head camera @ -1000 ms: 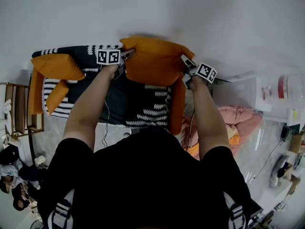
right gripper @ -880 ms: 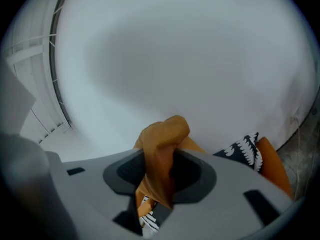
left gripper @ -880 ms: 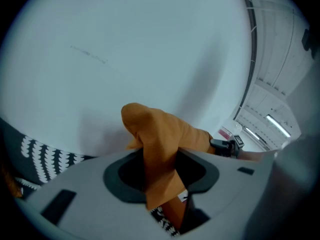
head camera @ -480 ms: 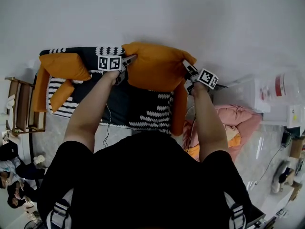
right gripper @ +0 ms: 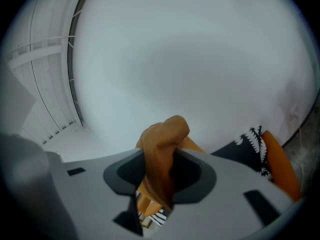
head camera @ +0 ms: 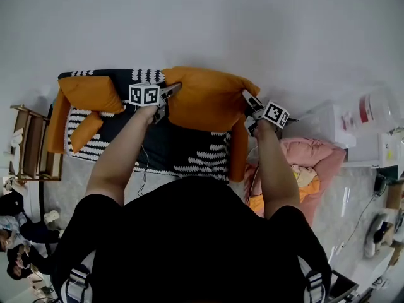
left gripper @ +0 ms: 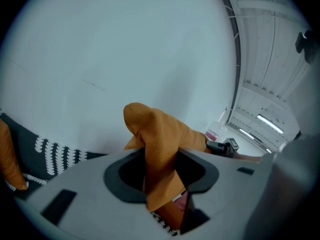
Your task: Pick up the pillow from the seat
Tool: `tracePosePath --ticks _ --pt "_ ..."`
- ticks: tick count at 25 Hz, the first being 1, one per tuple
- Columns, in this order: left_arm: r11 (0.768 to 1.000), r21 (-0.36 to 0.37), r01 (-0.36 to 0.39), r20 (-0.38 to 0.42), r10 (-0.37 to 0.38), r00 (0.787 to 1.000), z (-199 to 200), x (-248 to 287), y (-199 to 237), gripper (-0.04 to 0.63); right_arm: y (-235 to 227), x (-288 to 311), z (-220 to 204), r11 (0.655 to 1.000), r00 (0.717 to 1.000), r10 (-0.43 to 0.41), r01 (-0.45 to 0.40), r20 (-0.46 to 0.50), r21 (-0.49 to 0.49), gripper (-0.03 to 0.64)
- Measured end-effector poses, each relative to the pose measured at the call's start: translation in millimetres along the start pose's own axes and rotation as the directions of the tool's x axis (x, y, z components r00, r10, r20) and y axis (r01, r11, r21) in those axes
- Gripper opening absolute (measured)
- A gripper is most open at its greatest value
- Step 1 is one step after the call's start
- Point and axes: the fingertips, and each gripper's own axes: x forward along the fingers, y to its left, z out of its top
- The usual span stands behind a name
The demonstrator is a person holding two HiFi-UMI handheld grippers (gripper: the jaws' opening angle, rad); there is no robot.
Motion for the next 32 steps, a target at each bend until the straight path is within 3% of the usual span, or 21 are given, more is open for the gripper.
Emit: tracePosePath --ticks 11,17,19,32 --pt "0.998 0.019 0.061 0.039 -0.062 0.997 -1.8 -40.1 -40.5 0.170 46.4 -34.2 -15.4 0.999 0.999 0.018 -0.017 0.042 -0.033 0.141" --pt "0.998 0.030 0.055 0.042 -0.056 0.998 -12.6 -61.8 -48.0 0.171 65.3 -47.7 -28.3 0.998 0.999 0.021 -0.019 0.034 -0.062 0.141" --pt "0.997 0.019 0.081 0.040 -0.082 0.996 -18.2 -66.3 -54.8 0.172 68.1 -52.8 -36.3 0.998 0.999 0.018 -0.016 0.034 -0.060 0.141" --pt "0.997 0.023 0.077 0.002 -0.077 0.997 -49.1 -83.9 -57.6 0.170 71.1 -79.6 -71.4 1.000 0.999 0.006 -0.006 0.038 -0.020 0.141"
